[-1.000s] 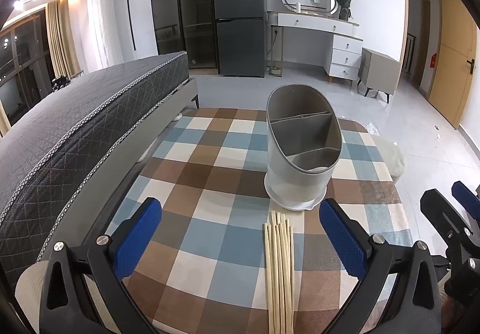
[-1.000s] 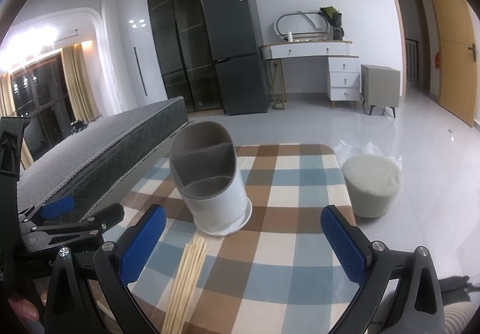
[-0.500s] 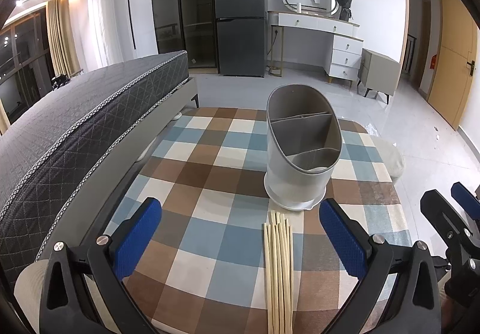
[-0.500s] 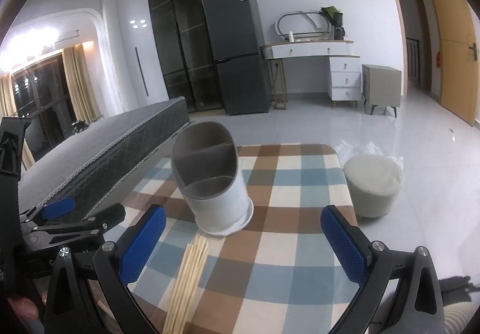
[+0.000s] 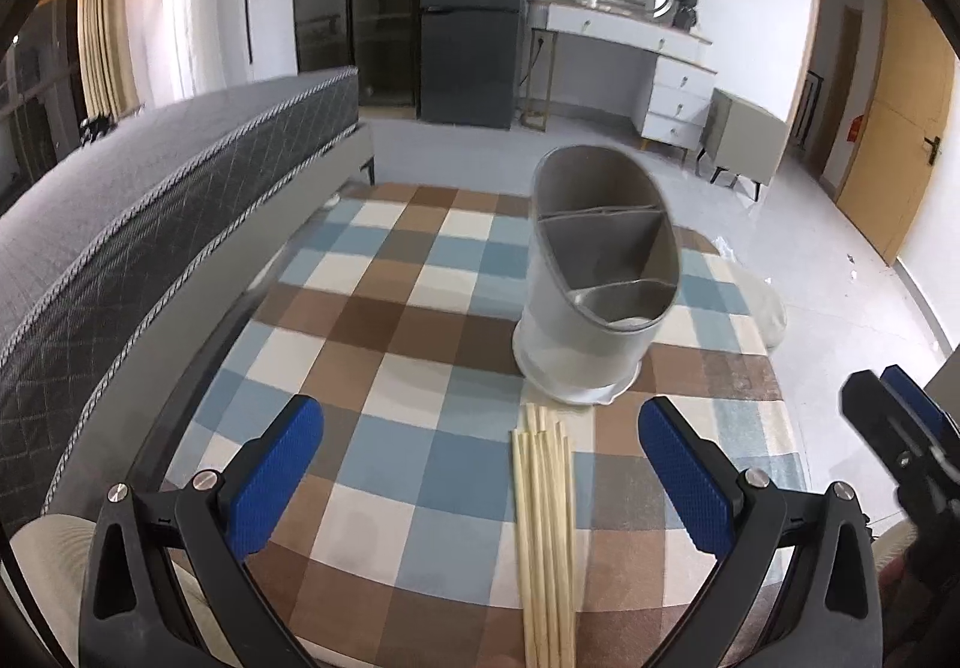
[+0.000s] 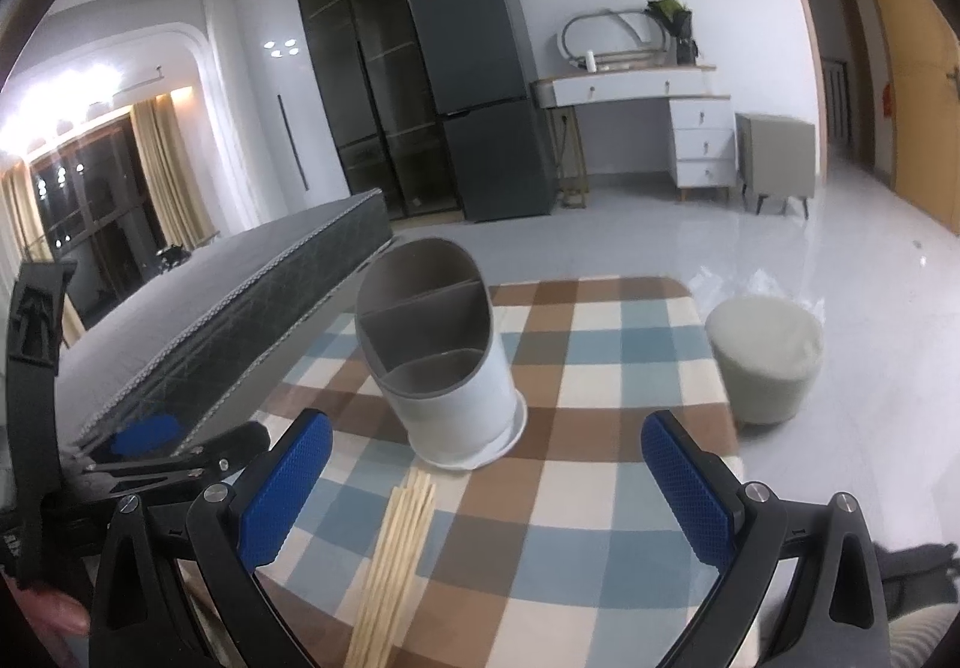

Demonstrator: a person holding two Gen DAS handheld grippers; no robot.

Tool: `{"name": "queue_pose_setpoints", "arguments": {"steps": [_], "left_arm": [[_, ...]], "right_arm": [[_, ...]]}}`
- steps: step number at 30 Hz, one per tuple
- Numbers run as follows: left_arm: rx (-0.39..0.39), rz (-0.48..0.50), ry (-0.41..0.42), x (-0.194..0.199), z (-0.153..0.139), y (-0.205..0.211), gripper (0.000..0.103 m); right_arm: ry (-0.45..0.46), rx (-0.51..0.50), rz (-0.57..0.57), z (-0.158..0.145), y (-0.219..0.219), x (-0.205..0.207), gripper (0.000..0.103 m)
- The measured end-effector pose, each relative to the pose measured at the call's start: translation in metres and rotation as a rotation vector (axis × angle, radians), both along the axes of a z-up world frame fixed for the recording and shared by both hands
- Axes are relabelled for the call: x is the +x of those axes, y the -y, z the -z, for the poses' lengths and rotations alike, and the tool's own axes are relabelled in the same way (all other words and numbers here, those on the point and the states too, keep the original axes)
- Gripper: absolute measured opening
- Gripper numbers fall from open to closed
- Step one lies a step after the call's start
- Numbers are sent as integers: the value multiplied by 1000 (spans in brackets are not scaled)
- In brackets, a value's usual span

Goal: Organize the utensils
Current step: 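Lower the left tool onto the wooden chopstick bundle and grasp one chopstick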

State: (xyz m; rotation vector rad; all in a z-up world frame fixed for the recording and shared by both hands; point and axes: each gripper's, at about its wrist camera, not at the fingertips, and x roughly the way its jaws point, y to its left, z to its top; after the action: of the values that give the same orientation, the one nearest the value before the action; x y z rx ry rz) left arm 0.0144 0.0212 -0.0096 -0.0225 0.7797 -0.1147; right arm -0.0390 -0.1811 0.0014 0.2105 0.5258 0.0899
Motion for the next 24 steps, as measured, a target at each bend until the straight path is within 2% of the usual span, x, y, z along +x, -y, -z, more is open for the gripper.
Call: {"name": "queue_pose_setpoints", "arguments": {"steps": [3,6,10,14,15,17,24], "left_arm": [[8,-25,-80,16,16,-10,102],[-26,-33,-163,27,33,-19,102],[-85,-27,-317,42,67,-28,102],[-121,-20,-451,52,97,-26,95],[-123,-15,-468,53,103,-23,92],[-116,-1,-493,55,107,-16,91],[17,59,-494,51,114,16,91]], "right_arm": [[-31,14,-7,6,1,14,103],[-66,7,-9,15,-2,26,103],[-126,11,-15,28,-2,45,103],[-170,12,-10,38,3,53,103],[-174,18,-6,38,5,53,103],[-183,29,0,40,9,55,103],[-210,67,26,45,23,56,103]]}}
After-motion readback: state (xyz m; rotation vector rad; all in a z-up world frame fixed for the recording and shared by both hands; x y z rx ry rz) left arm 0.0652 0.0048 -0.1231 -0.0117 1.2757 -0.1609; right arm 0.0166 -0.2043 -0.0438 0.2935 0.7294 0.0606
